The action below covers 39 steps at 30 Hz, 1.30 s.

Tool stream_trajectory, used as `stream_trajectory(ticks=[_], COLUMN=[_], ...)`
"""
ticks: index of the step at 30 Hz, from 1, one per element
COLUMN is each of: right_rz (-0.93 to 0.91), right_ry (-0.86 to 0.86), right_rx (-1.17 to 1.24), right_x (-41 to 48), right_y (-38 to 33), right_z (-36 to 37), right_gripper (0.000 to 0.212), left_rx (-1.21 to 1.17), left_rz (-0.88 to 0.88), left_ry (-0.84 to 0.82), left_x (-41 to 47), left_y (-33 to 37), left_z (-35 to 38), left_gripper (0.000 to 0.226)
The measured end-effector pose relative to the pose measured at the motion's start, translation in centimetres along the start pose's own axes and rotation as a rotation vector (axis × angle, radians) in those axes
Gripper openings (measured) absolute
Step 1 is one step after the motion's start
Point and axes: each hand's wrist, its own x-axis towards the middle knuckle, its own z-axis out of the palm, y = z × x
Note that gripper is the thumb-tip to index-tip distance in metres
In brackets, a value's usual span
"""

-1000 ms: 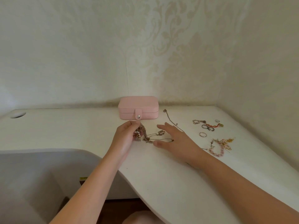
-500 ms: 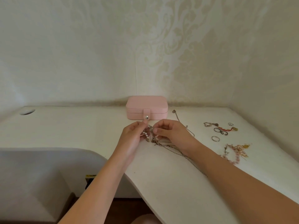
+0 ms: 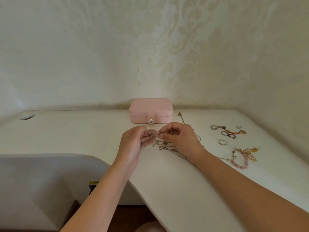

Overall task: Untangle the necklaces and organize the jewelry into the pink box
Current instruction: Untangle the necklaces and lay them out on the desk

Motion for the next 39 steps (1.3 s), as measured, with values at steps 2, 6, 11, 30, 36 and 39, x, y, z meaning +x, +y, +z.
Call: stream_trajectory(ticks=[2, 6, 11, 30, 36, 39], right_rz=[0.000, -0.012, 0.033, -0.010, -0.032, -0.027], right_ry=[0.007, 0.060, 0.109, 0.092, 0.149, 0.252], right_rx=[0.021, -0.018, -0.065, 0.006, -0.038, -0.093], right_x=[0.0, 0.3, 0.2, 0.2, 0.1, -0.2], right_y=[0.1, 0.3, 0.3, 0.4, 0.0, -0.1], right_z=[-0.1, -0.2, -0.1, -0.1, -0.1, -0.3], right_gripper=[0.016, 0.018, 0.017, 0.004, 0.008, 0.005], left_rx=[0.014, 0.040, 0.039, 0.703, 0.628, 0.507], left_rz=[0.000, 0.006, 0.007, 0.206, 0.216, 0.191], left_ry=[-0.001, -0.005, 0.039, -0.249, -0.163, -0.097], left_x=[-0.1, -0.3, -0.3, 0.4, 0.7, 0.7], left_y=[0.1, 0.2, 0.1, -0.8, -0.6, -0.3], left_z=[0.0, 0.0, 0.0, -0.2, -0.4, -0.8], left_gripper=[0.024, 0.027, 0.024, 0.014, 0.002, 0.008])
